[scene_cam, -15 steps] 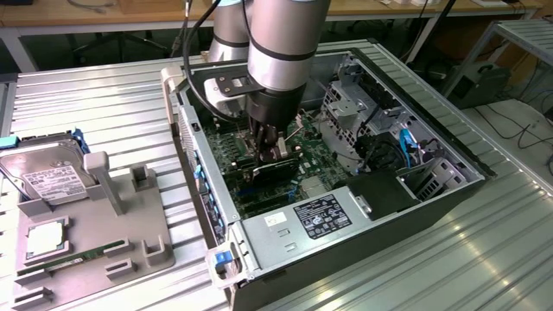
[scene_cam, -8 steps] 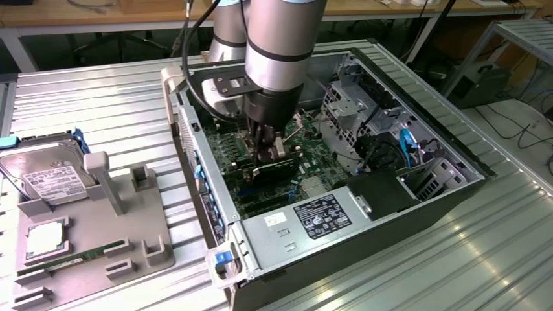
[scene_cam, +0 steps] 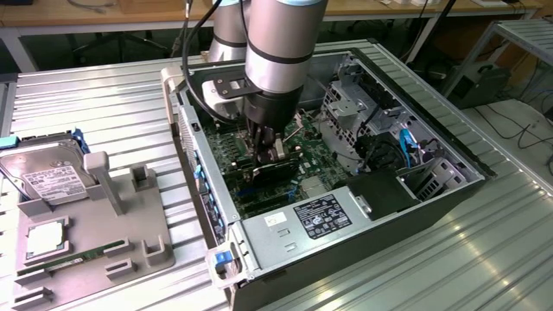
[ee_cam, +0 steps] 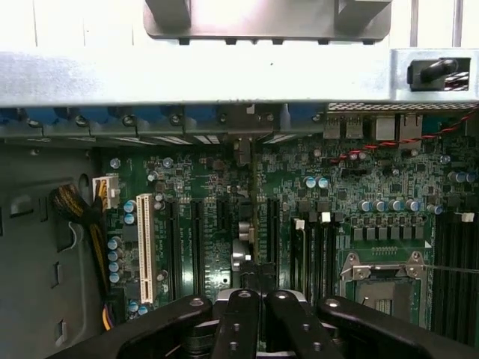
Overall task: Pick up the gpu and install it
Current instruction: 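Press down on the gpu until it lock into place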
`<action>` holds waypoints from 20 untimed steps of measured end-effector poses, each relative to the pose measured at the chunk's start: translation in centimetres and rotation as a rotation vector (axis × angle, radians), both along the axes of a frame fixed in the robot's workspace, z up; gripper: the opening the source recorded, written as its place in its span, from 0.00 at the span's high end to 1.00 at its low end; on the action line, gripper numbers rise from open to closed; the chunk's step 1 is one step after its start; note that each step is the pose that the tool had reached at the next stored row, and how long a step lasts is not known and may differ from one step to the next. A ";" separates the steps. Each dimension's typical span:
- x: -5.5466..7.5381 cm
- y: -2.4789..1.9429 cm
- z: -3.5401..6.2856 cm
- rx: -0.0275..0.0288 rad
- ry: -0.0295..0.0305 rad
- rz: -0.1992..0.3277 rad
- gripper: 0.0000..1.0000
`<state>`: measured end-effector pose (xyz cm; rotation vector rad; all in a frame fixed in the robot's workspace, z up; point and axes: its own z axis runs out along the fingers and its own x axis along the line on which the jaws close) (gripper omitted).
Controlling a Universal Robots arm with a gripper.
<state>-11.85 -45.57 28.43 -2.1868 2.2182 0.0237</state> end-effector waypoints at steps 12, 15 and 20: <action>0.0 -0.01 -0.09 0.0002 0.0003 0.001 0.89; 0.0 -0.01 -0.51 0.0000 0.0004 0.001 0.89; 0.0 -0.01 -0.64 0.0000 0.0004 0.001 0.89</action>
